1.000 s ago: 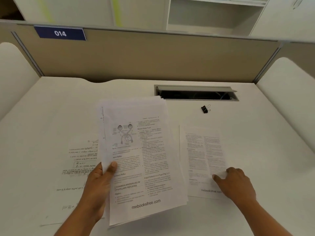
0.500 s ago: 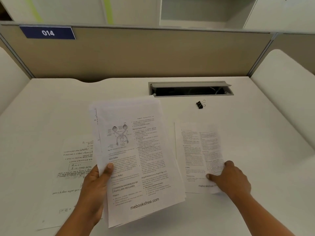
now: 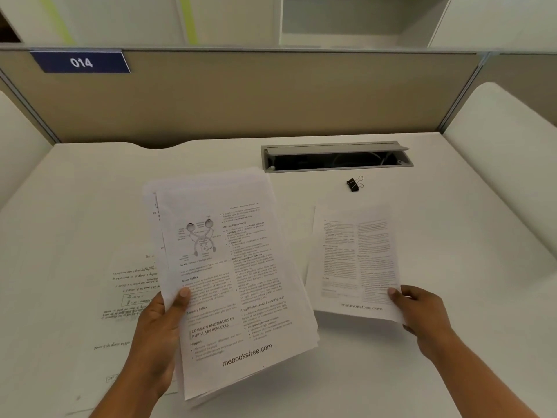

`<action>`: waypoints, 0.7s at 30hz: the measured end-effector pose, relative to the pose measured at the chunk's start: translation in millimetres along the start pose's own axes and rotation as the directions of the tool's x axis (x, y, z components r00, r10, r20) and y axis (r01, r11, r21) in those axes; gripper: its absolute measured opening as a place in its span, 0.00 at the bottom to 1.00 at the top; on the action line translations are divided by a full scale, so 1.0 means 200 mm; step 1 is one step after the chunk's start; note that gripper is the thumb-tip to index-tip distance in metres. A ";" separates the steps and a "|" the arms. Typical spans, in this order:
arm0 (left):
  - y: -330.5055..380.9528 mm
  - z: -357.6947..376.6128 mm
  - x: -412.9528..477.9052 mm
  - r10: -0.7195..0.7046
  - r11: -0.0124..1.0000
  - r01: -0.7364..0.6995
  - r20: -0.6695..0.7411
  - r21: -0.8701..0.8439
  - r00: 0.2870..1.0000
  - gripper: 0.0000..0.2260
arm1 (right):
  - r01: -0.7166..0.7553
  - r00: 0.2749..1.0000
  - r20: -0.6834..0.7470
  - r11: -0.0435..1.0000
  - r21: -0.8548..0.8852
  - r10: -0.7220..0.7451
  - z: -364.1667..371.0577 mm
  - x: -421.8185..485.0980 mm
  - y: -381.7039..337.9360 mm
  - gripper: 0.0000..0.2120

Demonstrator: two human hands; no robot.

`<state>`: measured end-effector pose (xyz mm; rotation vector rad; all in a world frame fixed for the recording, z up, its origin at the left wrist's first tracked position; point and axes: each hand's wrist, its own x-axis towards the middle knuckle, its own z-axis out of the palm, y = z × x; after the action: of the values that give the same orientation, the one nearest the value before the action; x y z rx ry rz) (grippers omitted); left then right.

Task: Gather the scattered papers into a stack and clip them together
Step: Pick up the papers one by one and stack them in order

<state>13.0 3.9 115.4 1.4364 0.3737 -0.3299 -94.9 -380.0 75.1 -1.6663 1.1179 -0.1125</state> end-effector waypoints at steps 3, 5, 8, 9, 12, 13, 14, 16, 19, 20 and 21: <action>0.00 -0.02 0.02 -0.007 1.000 0.007 -0.010 -0.002 1.000 0.11 | 0.002 1.000 0.015 0.991 0.130 -0.004 -0.02 -0.03 -0.06 0.07; 0.00 -0.03 0.03 -0.005 1.000 0.005 -0.014 -0.003 1.000 0.11 | 0.006 0.999 0.032 0.976 0.220 -0.013 -0.04 -0.07 -0.10 0.07; 0.00 -0.04 0.05 0.011 1.000 -0.011 -0.034 -0.002 0.999 0.12 | 0.035 0.997 0.053 0.948 0.315 -0.055 -0.05 -0.12 -0.16 0.07; 0.00 -0.04 0.06 0.017 1.000 -0.017 -0.036 -0.003 0.999 0.12 | 0.045 0.995 0.064 0.939 0.341 -0.071 -0.05 -0.13 -0.18 0.06; 0.01 -0.02 0.05 0.014 1.000 -0.015 -0.018 -0.013 1.000 0.11 | 0.066 0.987 0.105 0.912 0.406 -0.118 -0.04 -0.17 -0.23 0.06; 0.02 -0.01 0.05 0.017 1.000 -0.017 -0.014 -0.019 1.000 0.11 | 0.069 0.983 0.124 0.903 0.425 -0.133 -0.02 -0.19 -0.25 0.06; 0.03 0.01 0.05 0.016 1.000 -0.017 -0.006 -0.022 1.000 0.11 | 0.076 0.978 0.139 0.892 0.445 -0.153 -0.01 -0.21 -0.26 0.06; 0.04 0.03 0.04 0.016 0.999 -0.016 0.011 -0.031 1.000 0.10 | 0.098 0.961 0.182 0.875 0.474 -0.206 0.02 -0.24 -0.30 0.10; 0.07 0.07 0.03 0.010 0.999 -0.008 0.050 -0.031 0.999 0.10 | 0.126 0.937 0.230 0.867 0.483 -0.264 0.08 -0.30 -0.36 0.16; 0.08 0.08 0.03 0.005 1.000 -0.003 0.062 -0.031 0.998 0.10 | 0.141 0.930 0.236 0.865 0.482 -0.283 0.09 -0.31 -0.38 0.17; 0.09 0.09 0.02 0.002 0.999 0.001 0.071 -0.032 0.997 0.10 | 0.155 0.924 0.240 0.865 0.477 -0.297 0.11 -0.33 -0.39 0.19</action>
<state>25.9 -12.9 131.4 1.3891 0.3193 -0.3722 -70.9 -319.5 157.0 -1.3302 0.5940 -0.2385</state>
